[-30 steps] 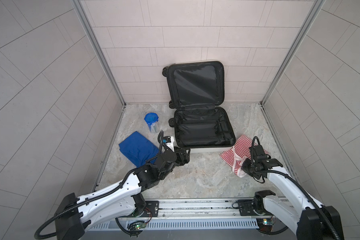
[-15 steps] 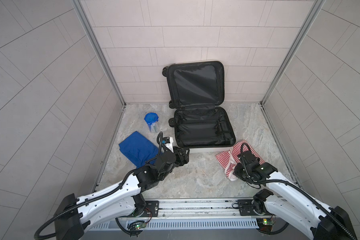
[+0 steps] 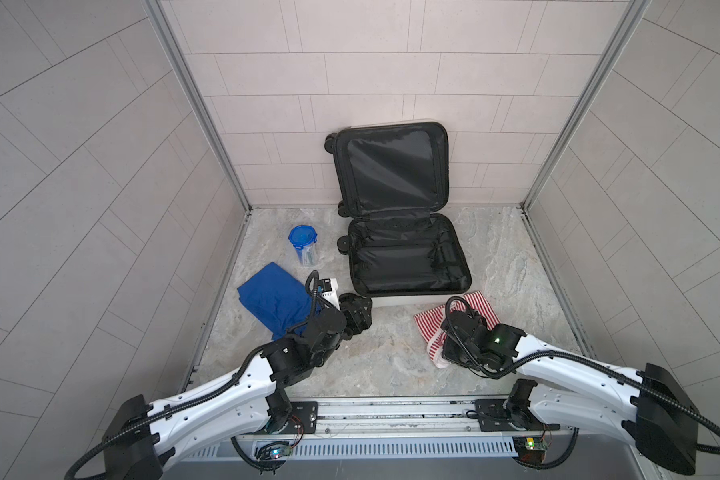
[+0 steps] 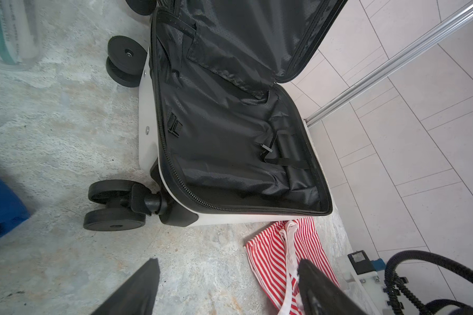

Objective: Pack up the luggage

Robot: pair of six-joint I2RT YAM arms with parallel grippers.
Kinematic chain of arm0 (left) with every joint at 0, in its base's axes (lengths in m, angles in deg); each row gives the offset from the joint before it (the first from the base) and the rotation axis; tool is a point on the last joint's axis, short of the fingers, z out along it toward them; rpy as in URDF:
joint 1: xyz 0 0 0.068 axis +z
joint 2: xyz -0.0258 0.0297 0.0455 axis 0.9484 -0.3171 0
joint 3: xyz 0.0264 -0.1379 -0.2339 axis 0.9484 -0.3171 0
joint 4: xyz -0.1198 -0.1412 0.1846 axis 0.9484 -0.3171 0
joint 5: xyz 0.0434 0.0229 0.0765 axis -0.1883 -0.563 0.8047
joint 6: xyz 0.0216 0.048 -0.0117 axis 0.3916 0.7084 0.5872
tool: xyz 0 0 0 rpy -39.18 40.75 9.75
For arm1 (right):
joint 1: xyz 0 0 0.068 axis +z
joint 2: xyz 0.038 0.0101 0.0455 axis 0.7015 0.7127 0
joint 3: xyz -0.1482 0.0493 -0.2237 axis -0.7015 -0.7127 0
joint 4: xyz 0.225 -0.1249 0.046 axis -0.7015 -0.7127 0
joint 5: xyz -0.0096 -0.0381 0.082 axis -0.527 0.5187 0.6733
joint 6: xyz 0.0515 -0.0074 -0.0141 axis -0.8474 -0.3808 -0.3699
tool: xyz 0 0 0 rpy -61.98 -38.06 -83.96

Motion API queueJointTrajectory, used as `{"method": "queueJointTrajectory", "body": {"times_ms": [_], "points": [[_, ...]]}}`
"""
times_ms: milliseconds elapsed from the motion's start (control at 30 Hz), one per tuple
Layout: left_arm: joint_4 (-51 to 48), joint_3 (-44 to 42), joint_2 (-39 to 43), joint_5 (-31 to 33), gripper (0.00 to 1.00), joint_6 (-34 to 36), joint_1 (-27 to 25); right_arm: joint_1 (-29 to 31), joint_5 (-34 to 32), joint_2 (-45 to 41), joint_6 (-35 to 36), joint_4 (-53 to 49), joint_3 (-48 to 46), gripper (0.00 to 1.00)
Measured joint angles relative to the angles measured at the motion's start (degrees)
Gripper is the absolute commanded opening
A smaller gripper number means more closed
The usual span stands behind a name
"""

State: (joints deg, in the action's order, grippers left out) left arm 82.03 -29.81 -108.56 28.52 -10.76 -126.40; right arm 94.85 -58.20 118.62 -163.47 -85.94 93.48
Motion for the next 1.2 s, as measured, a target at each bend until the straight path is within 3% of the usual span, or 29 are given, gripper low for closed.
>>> {"method": "queueJointTrajectory", "body": {"times_ms": [100, 333, 567, 767, 1200], "points": [[-0.02, -0.07, 0.63, 0.68, 0.92, -0.33, 0.00, 1.73, -0.20, 2.60, 0.04, 0.57, 3.52, 0.49], [-1.66, -0.13, 1.60, 1.44, 0.99, -0.81, 0.00, 1.92, -3.06, 6.29, 7.52, -3.91, 11.17, 0.69], [-3.93, -0.17, 5.07, 3.41, 1.00, -0.81, 0.00, 1.92, -6.10, 6.97, 19.87, -8.74, 15.32, 0.76], [-7.61, -0.72, 9.90, 5.95, 1.00, -0.81, 0.02, 2.14, -4.52, 15.80, 28.70, -8.02, 20.98, 0.75], [-16.59, -4.35, 17.94, 7.93, 1.00, -3.56, 1.36, 3.58, -1.22, 35.54, 33.40, -3.58, 25.92, 0.62]]}}
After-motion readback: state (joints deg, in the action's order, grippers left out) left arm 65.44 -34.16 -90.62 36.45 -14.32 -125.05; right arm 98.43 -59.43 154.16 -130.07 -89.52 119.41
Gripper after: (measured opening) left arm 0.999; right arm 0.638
